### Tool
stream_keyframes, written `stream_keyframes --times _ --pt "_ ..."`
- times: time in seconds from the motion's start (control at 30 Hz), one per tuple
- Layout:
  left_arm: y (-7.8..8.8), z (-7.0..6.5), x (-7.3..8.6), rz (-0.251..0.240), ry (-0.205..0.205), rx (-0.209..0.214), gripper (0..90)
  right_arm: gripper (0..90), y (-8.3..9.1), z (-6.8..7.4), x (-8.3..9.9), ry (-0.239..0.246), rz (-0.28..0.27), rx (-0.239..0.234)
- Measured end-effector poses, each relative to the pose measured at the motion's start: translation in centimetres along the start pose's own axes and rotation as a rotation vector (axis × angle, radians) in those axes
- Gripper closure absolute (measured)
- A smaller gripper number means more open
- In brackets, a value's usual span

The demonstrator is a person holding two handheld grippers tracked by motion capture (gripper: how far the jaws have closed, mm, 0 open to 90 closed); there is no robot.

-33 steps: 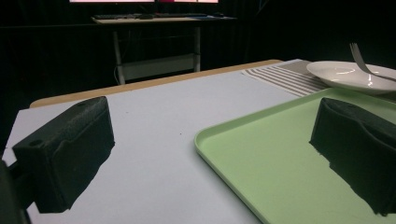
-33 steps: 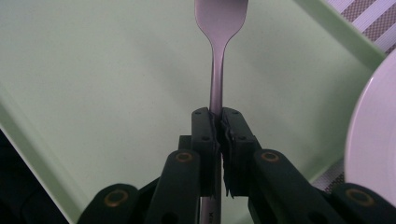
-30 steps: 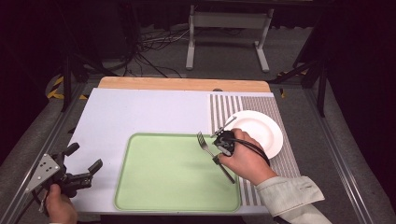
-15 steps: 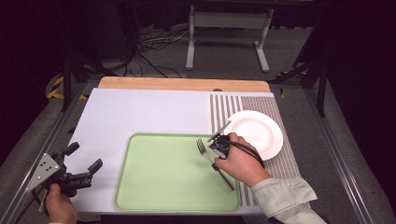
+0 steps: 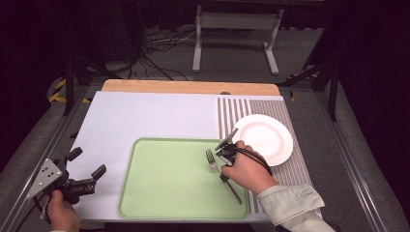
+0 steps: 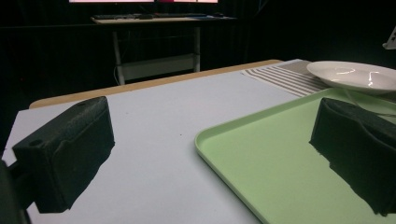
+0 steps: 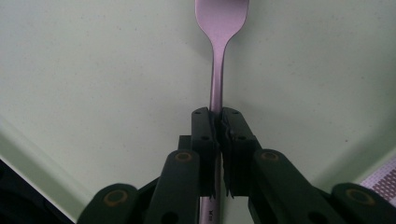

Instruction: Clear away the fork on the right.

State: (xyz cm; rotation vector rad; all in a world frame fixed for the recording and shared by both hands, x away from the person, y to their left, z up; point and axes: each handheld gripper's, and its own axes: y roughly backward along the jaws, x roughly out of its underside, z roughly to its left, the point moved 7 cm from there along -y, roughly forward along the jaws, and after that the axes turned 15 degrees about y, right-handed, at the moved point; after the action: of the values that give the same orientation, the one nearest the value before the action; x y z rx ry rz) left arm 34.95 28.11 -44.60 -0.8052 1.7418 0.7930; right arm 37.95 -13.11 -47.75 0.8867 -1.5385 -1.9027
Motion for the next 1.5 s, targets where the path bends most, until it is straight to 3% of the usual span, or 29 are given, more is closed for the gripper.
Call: stream_keyframes --times 0.37,0.43,0.5,0.57,0.7,0.73,0.77,0.8,0.83,0.93,1.0,1.27,1.33,1.4,1.5 --pt "0.0 0.0 0.0 -0.001 0.002 0.001 0.3 84.1 -0.5 0.1 -0.1 -0.018 0.003 -0.027" --pt "0.0 0.0 0.0 -0.003 0.002 0.004 0.3 68.0 -0.8 0.1 -0.2 -0.020 -0.019 -0.037" --pt "0.0 0.0 0.0 -0.004 0.002 0.005 0.3 67.1 -0.8 0.1 -0.3 -0.016 -0.035 -0.030" --pt "0.1 0.0 0.0 -0.005 0.001 0.004 0.3 60.9 -0.7 0.0 -0.2 0.006 -0.038 0.003" --pt "0.1 0.1 0.0 -0.004 0.002 0.002 0.3 50.7 -0.1 0.1 -0.6 0.048 -0.095 0.036" --pt "0.1 0.0 0.0 -0.003 0.001 0.003 0.3 41.8 0.1 0.0 -0.7 0.094 -0.124 0.060" --pt "0.1 0.0 0.0 -0.004 0.001 0.003 0.3 41.8 0.1 0.0 -0.7 0.094 -0.124 0.060" --pt "0.1 0.0 0.0 -0.004 0.000 0.003 0.3 23.7 0.2 -0.1 -1.0 0.164 -0.161 0.081" --pt "0.1 0.0 -0.1 -0.006 0.000 0.003 0.3 17.5 0.2 -0.1 -1.1 0.191 -0.182 0.094" --pt "0.1 0.1 0.0 -0.006 0.002 0.002 0.3 13.0 0.7 0.1 -1.4 0.254 -0.230 0.097" --pt "0.1 0.0 0.0 -0.005 0.001 0.004 0.3 12.8 0.9 0.3 -1.5 0.269 -0.247 0.091" --pt "0.1 -0.1 -0.1 -0.003 -0.003 0.007 0.3 17.1 1.7 2.2 -2.9 0.358 -0.446 -0.009" --pt "0.1 -0.1 -0.1 -0.001 -0.004 0.008 0.3 23.6 1.7 2.4 -3.2 0.392 -0.477 -0.020" --pt "0.1 -0.1 -0.1 -0.004 -0.002 0.009 0.3 39.5 1.3 2.3 -3.1 0.408 -0.465 -0.031" --pt "0.1 -0.1 -0.1 -0.006 -0.001 0.011 0.3 55.7 0.5 2.0 -3.1 0.457 -0.462 -0.029"
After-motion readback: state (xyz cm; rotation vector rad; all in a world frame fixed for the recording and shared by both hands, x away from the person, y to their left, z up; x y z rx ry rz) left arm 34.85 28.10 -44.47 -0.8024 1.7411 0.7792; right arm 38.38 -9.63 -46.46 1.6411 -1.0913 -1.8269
